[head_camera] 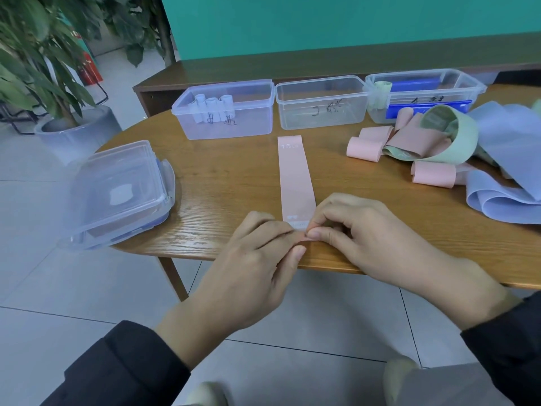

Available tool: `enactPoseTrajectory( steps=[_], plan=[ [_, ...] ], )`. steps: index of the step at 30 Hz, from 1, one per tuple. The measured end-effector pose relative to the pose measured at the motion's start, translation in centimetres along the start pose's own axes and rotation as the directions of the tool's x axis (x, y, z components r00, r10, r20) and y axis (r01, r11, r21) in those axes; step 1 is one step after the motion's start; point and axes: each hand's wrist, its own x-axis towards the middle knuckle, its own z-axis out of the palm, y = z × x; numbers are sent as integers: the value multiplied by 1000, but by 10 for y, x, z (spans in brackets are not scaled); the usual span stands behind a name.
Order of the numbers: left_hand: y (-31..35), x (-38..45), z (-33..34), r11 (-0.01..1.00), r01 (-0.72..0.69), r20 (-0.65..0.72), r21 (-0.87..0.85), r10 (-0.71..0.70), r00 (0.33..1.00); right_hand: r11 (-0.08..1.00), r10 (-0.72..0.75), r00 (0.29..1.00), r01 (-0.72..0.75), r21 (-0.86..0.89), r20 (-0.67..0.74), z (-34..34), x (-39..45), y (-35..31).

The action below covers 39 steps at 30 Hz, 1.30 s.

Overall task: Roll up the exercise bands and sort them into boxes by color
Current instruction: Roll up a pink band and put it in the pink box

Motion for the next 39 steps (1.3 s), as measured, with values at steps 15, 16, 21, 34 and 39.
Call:
enactPoseTrajectory(
  steps=[15, 16, 21, 34, 39],
  plan=[
    [-1, -1, 1, 976, 74, 100, 203, -96, 990, 992, -12, 992, -5, -129, -129, 5, 2, -3],
    [-2, -1, 1, 975, 76, 111, 211, -101, 989, 990, -37, 991, 19, -141, -125, 5, 0, -4],
    [-5, 3, -2, 964, 104, 179, 243, -150, 972, 979, -68, 995, 52, -198, -75, 4, -12, -9],
    [-2, -6, 4, 983, 42, 51, 178, -52, 997, 912, 23, 1000, -22, -410, -4, 7, -15, -13],
    [6, -5, 7, 968, 88, 61, 236, -105, 993, 908, 88, 994, -53, -416, 65, 4, -14, -16]
  ],
)
